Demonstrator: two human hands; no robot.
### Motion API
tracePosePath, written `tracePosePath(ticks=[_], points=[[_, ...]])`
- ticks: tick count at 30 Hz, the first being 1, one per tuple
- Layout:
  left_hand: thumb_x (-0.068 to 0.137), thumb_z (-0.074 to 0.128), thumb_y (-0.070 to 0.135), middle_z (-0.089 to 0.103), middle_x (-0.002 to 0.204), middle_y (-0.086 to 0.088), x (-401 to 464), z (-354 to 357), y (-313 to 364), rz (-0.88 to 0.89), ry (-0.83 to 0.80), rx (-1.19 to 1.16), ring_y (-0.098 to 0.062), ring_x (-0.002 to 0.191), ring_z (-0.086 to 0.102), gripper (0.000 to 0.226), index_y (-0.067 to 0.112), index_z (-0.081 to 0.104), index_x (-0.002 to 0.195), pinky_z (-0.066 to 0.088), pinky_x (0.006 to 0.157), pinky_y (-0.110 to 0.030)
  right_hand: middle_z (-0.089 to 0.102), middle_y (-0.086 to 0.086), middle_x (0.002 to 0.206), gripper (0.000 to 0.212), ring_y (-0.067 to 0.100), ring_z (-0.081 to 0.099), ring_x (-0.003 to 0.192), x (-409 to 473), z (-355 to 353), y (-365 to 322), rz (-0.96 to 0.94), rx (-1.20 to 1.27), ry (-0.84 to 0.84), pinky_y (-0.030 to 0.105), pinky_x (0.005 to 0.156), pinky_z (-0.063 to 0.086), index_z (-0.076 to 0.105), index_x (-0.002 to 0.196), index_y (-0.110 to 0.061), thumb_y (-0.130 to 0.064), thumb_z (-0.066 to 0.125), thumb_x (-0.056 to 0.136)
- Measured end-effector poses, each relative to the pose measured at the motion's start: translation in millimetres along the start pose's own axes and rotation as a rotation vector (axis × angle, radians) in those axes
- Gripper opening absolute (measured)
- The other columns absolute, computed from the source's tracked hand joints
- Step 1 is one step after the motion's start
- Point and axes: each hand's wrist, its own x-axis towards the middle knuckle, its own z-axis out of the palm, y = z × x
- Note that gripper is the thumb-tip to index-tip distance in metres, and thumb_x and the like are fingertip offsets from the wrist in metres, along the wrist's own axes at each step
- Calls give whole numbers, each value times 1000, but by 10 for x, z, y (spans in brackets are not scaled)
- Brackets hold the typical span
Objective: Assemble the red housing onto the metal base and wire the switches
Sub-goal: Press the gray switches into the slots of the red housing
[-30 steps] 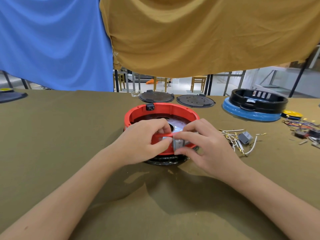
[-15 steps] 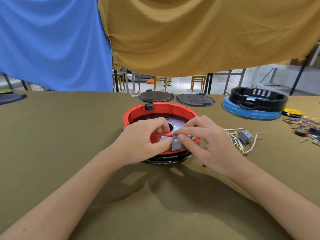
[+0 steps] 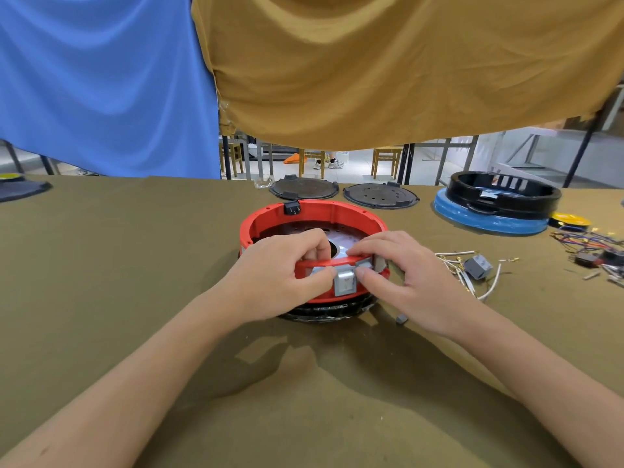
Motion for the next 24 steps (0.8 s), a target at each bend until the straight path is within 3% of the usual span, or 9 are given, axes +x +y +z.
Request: tracePosePath(ticks=[4,15,24], points=[[84,51,44,61,74,7,6,10,10,-26,10,-10,-11,72,56,17,28,53,84,45,63,-30,60,-17,114,24,-1,46,115,19,-4,-25,33,39,-3,8,89,37,66,117,-26,-29,59,94],[83,51,44,60,72,3,18,14,24,-97,-15,-85,-12,69,55,17,27,51,80,47,67,-38,63,-17,109,19,3,50,111,48,-39,-61,66,92,-9,19,89,43,68,109,-29,-30,63,91],[84,49,44,60,72,2,23,13,40,-98,-28,-69,-13,67,54,17,28,50,81,44,64,-33,63,-18,108,18,2,50,110,57,-52,-75,83,89,-13,20,89,41,69,108,-31,-29,64,90]])
